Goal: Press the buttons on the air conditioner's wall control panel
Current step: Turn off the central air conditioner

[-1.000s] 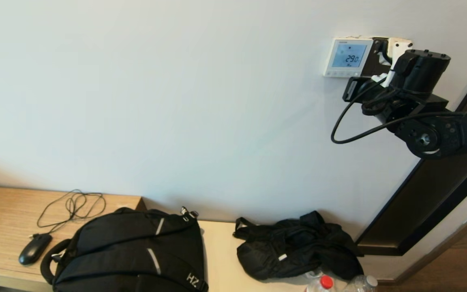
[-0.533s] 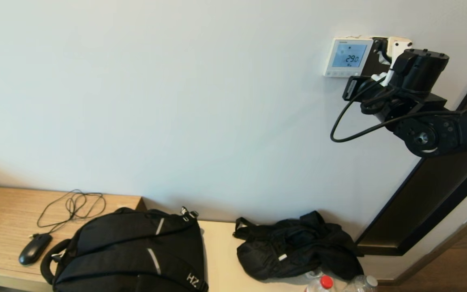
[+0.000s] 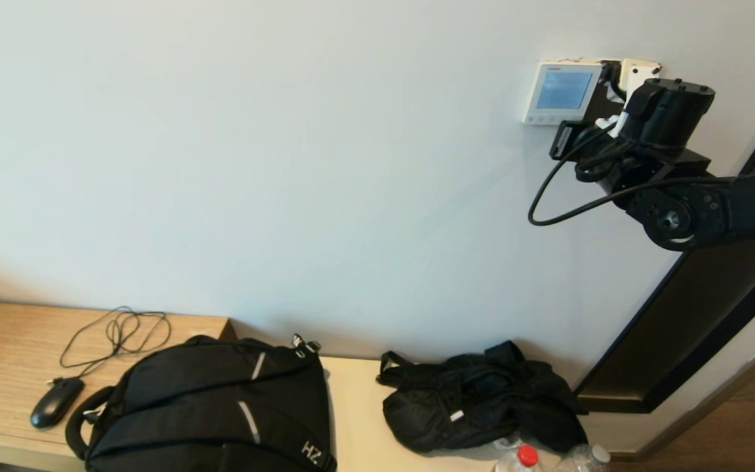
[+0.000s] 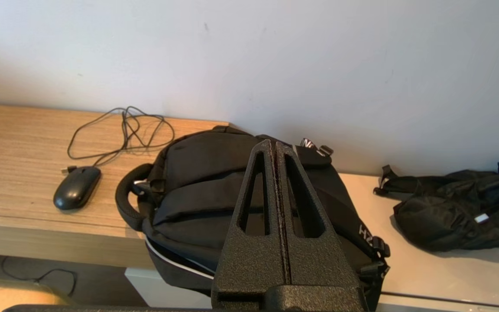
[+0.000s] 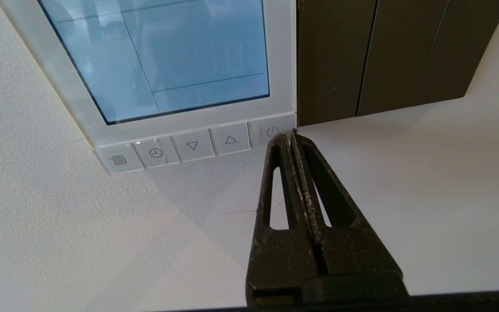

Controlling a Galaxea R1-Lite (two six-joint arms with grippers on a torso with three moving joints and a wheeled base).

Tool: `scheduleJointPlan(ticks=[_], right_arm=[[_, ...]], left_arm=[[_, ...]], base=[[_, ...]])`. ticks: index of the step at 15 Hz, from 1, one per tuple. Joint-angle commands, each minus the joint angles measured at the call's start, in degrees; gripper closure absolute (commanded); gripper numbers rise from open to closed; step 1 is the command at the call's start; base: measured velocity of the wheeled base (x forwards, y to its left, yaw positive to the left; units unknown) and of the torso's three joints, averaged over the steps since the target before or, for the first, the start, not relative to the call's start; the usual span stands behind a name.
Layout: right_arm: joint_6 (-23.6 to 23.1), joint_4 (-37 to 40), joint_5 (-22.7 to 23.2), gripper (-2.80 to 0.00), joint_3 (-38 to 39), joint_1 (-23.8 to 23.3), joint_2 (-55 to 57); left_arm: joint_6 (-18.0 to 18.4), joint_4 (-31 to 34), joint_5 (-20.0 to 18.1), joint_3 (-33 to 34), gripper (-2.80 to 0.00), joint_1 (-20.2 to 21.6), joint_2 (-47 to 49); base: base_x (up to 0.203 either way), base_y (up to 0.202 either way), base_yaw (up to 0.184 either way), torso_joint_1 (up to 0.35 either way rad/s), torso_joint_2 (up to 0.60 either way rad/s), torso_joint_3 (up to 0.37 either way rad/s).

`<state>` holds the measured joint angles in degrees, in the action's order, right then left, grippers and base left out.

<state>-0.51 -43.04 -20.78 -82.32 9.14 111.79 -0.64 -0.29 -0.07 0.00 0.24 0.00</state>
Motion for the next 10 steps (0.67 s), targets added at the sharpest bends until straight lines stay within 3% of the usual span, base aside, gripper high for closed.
scheduleJointPlan(ticks=[1,10], right_arm=[[0.0,-0.2,-0.1,0.0,-1.0,0.1,1.4],[-0.2,-0.6,-0.2,0.0,1.9,0.4,-4.7]], left_arm=[[-0.1,0.0,0.0,0.0,0.0,0.0,0.0],[-0.1,0.0,0.0,0.0,0.0,0.0,0.0]], base=[[0.0,0.0,0.0,0.0,0.0,0.0],[0.0,0.0,0.0,0.0,0.0,0.0]])
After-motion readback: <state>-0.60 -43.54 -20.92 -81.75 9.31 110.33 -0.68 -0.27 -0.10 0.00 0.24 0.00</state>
